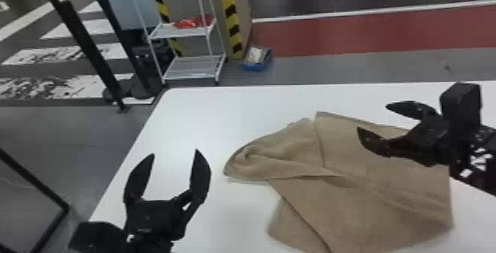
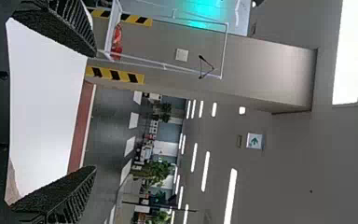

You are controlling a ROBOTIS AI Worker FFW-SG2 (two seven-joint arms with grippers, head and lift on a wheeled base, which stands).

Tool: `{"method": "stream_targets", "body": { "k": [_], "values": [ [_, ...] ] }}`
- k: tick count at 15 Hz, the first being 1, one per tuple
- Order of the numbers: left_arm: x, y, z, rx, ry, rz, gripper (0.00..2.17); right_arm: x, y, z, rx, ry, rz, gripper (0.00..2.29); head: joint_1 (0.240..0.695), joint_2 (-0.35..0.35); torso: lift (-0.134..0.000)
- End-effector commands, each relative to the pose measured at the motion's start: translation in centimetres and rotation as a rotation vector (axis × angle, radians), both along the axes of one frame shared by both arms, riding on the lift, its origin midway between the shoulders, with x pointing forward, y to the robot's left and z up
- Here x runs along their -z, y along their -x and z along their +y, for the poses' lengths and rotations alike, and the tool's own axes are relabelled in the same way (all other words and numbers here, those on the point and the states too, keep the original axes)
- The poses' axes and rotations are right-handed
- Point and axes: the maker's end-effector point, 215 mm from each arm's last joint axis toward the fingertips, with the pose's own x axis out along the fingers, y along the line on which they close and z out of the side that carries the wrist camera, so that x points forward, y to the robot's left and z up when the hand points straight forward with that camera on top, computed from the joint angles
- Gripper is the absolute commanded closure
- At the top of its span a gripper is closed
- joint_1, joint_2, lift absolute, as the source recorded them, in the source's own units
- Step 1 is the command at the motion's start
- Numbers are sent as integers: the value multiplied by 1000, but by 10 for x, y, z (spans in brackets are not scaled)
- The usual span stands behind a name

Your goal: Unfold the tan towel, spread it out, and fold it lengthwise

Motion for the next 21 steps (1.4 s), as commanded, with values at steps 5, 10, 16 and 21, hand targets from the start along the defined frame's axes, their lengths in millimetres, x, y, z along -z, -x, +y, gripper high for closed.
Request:
{"method": "stream_targets", "body": {
  "k": [5, 10, 16, 21],
  "values": [
    [-1, 2, 3, 1, -13, 8, -1, -33, -20, -159, 58, 527, -116, 73, 695, 84, -123],
    [2, 1, -2, 6, -13, 20, -1, -28, -15, -231, 44, 856, -82, 97, 695, -54, -123],
    [6, 0, -4, 5, -12, 28, -1, -7, -25, -257, -16, 1150, 15, 218, 695, -123, -123],
    [9, 0, 1, -3, -17, 33, -1, 40, -17, -224, -141, 1246, 89, 286, 695, -101, -123]
  ]
}}
